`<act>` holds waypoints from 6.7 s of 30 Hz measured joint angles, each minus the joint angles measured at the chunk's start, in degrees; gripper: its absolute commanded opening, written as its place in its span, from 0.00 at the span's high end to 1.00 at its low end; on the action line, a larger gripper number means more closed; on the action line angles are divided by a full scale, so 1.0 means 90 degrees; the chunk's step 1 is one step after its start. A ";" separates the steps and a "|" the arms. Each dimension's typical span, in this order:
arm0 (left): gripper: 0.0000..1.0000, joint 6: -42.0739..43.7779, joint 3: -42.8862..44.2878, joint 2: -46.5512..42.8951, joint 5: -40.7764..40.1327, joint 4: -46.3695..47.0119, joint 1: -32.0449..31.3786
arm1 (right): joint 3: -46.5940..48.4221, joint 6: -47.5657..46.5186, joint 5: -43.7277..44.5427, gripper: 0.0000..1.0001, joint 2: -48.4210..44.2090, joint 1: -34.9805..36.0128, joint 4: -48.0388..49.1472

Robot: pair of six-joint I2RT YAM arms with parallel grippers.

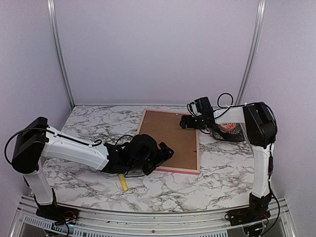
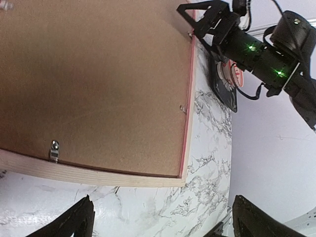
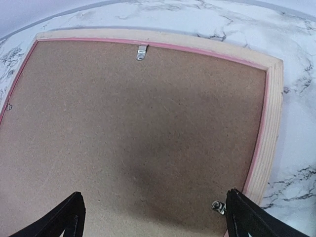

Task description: Take the photo out of the frame

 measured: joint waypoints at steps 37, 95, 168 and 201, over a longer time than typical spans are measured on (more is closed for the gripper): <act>0.01 0.3667 0.0685 0.0828 0.2290 -0.1841 0.3242 | -0.2271 0.0673 0.0005 0.01 -0.1445 -0.0036 0.0051; 0.34 0.1605 -0.0913 -0.1683 0.0352 -0.5277 0.1428 | -0.2538 0.0053 0.0879 0.01 -0.3058 0.0622 -0.0517; 1.00 -0.0444 0.0517 -0.1392 0.1634 -0.2511 0.2941 | -0.2016 -0.0172 0.0393 0.29 -0.2805 0.3859 0.1974; 0.56 -0.0823 0.0522 -0.1282 0.1739 -0.2011 0.2771 | -0.1151 -0.0277 0.1311 1.00 -0.1596 0.4012 0.2174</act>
